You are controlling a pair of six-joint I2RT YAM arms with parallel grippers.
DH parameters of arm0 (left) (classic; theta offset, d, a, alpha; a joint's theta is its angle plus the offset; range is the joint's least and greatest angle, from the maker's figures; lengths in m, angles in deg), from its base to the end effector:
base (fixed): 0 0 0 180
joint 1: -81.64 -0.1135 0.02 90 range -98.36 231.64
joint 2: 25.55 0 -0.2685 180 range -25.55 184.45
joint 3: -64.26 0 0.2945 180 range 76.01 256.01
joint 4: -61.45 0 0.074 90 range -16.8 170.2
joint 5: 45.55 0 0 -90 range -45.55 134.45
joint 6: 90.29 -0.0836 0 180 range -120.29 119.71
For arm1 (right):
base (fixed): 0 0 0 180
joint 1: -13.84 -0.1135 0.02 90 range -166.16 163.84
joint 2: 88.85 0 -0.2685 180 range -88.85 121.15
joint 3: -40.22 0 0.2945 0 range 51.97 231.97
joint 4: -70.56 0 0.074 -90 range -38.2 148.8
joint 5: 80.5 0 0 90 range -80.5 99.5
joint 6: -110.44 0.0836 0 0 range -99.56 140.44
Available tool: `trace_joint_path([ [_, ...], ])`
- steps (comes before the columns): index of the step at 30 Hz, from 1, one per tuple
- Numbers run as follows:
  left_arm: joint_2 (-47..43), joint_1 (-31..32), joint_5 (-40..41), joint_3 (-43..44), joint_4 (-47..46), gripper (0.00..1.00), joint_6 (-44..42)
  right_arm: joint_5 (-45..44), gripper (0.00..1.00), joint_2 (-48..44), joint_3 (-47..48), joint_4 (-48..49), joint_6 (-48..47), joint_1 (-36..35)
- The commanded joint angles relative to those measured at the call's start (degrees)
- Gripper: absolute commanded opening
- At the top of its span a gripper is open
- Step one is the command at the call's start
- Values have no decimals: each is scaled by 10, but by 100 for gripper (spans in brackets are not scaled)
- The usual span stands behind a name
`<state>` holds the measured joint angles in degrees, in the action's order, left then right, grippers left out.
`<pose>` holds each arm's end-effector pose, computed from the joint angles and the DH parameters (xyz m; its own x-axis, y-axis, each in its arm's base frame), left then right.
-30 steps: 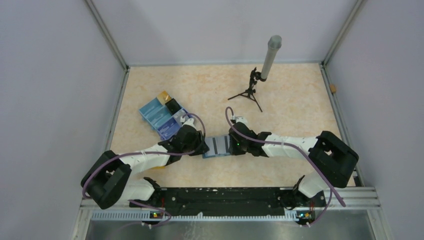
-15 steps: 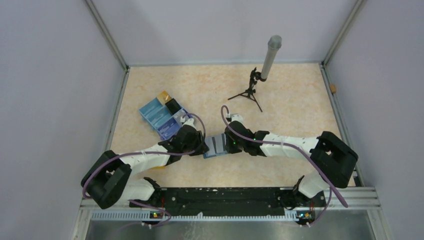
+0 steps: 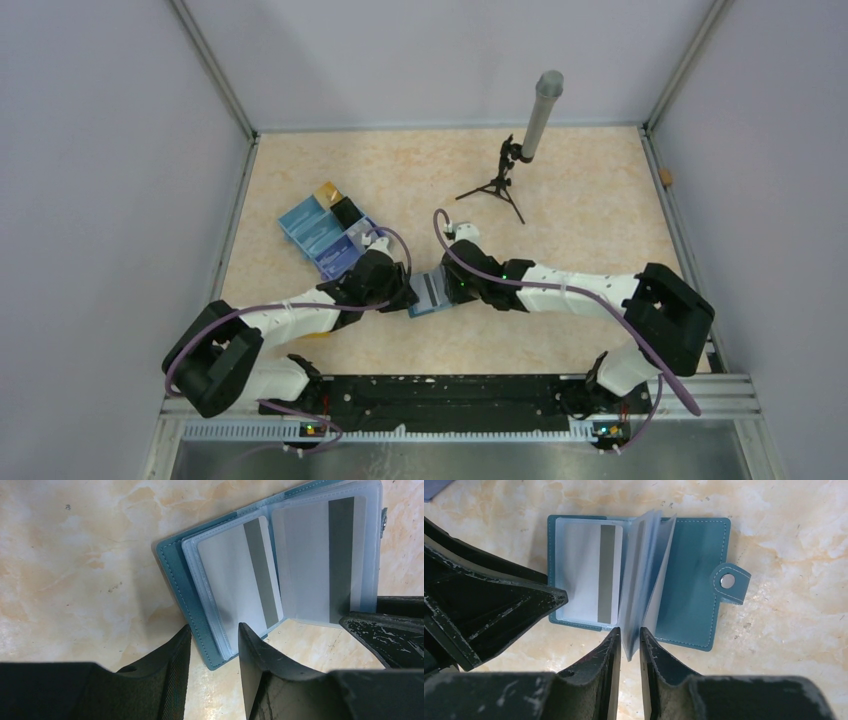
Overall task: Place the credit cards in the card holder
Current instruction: Insert the credit card into the card holder.
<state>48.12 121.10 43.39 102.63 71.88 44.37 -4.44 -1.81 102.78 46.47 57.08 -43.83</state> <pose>0.2267 -0.1886 0.0881 -0.8469 -0.2131 -0.4872 0.0705 0.8631 -0.5001 0.2185 0.3076 0.1433 -0.7603 -0.1182 -0.6387 -0.3503 0.9026 0.2500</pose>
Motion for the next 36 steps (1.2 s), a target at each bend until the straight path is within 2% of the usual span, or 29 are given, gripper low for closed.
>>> trace_joint_path([
  [1,15,2,-9,-8,30,42,-4,-20,20,4,34,-5,-20,-9],
  [25,-32,0,34,-3,55,44,-12,21,21,38,58,36,-31,-36],
  [28,-45,-2,41,-4,57,47,-10,23,24,39,57,37,-30,-36],
  [31,-65,-2,51,0,55,49,-10,24,34,38,54,39,-28,-36],
  [36,-111,-2,59,2,41,53,-7,19,42,32,48,40,-25,-36],
])
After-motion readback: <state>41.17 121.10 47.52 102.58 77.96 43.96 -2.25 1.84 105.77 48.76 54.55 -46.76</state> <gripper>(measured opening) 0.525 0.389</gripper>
